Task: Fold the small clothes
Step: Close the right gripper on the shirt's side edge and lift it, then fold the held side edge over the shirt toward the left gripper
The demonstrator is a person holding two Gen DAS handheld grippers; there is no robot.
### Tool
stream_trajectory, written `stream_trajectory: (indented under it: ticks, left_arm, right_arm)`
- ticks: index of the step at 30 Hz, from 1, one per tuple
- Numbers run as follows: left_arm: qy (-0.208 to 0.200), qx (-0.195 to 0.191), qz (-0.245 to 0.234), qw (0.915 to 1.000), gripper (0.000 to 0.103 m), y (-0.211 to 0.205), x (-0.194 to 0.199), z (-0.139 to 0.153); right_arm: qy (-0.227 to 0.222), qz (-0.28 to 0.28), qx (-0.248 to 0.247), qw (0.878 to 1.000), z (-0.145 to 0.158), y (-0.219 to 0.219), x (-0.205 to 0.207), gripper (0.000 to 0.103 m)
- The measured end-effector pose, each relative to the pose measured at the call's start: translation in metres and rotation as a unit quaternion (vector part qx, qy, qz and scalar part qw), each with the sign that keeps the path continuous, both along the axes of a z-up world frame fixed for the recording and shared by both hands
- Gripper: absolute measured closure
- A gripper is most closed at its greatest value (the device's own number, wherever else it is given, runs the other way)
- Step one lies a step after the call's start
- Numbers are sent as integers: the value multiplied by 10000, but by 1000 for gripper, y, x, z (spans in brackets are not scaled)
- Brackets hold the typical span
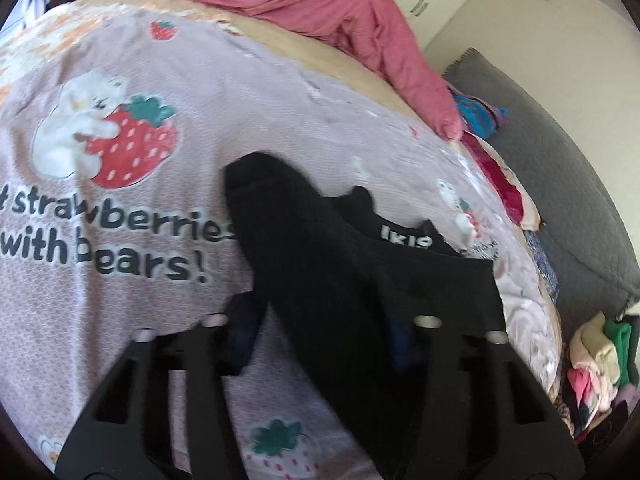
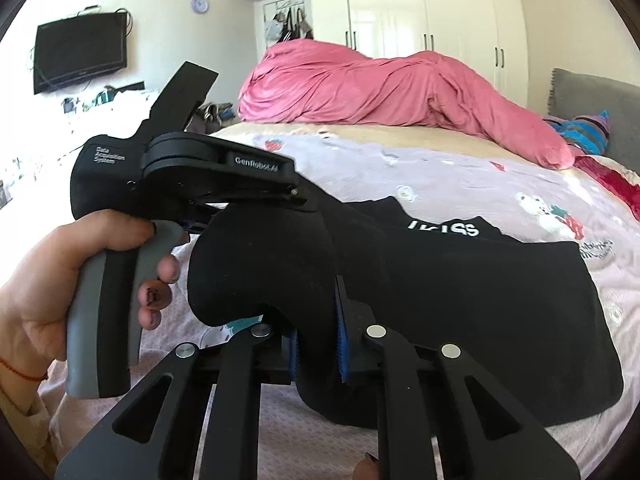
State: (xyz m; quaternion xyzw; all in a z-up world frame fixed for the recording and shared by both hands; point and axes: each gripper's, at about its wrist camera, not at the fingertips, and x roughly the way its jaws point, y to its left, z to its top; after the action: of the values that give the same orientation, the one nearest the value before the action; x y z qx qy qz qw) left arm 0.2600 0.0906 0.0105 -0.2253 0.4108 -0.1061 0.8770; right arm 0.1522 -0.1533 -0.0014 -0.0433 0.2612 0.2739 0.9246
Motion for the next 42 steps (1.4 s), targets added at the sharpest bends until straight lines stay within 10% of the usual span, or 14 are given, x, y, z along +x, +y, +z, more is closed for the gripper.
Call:
stream_trajectory:
  ticks: [2, 16, 34, 39, 42]
  left_arm:
    - [-69, -81, -133, 9999, 88, -10, -4, 6]
    - [-585, -24, -599, 9965, 89, -92, -24, 52]
    - [100, 527, -1032, 9932, 85, -219, 17, 26]
    - [201, 545, -1084, 9924, 69, -240, 28, 20]
    - [279, 277, -1087, 9933, 33, -242, 31, 17]
  right_arm:
    - [-40, -103, 100, 9999, 3, -7, -4, 90]
    - [-36, -791, 907, 9927, 25, -89, -23, 92]
    - [1543, -1650, 2359, 9451, -5, -198, -2, 94]
    - [1846, -1735, 2681, 9295, -21, -216, 1, 94]
    - [2020, -1835, 2722, 9227, -29, -224, 5, 89]
